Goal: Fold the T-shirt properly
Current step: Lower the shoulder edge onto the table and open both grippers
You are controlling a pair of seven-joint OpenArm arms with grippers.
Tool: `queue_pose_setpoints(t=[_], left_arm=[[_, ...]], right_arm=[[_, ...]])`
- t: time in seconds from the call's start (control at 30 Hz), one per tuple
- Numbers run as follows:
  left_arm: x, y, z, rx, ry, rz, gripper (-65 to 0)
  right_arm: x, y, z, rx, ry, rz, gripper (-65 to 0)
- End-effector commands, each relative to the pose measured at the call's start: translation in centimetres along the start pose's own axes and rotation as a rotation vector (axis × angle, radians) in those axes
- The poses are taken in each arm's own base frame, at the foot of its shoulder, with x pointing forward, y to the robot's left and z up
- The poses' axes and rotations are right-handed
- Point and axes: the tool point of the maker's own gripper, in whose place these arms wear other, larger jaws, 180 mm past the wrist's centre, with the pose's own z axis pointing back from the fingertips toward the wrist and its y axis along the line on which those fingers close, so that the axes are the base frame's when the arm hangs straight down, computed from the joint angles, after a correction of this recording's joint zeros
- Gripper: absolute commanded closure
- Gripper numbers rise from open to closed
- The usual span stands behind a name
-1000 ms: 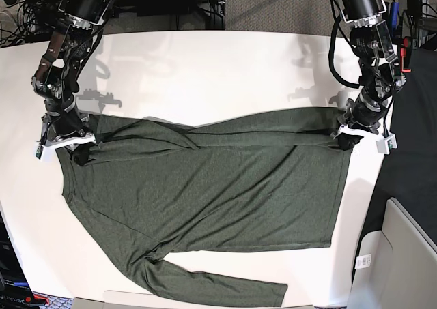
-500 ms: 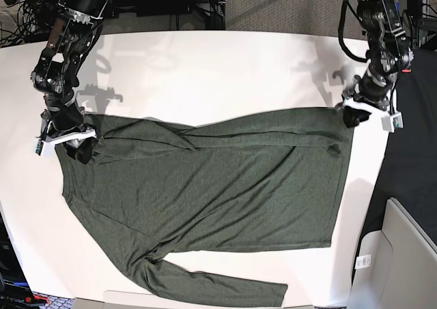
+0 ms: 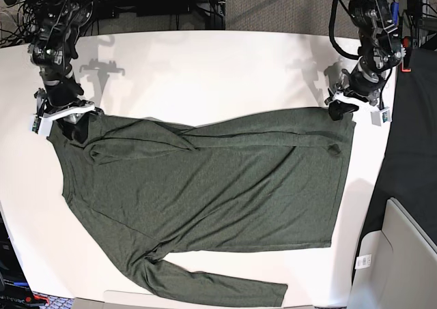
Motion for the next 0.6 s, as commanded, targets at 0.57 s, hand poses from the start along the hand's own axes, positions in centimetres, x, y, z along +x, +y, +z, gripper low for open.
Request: queue_pose_setpoints(t=[0.57], left_arm=[[1.5,-0.7,-3.0,-0.029,-0.014,0.075,-12.2]], right_arm=[[0.1,-0.8,2.1,-0.007,-0.025,-0.006,-17.2]])
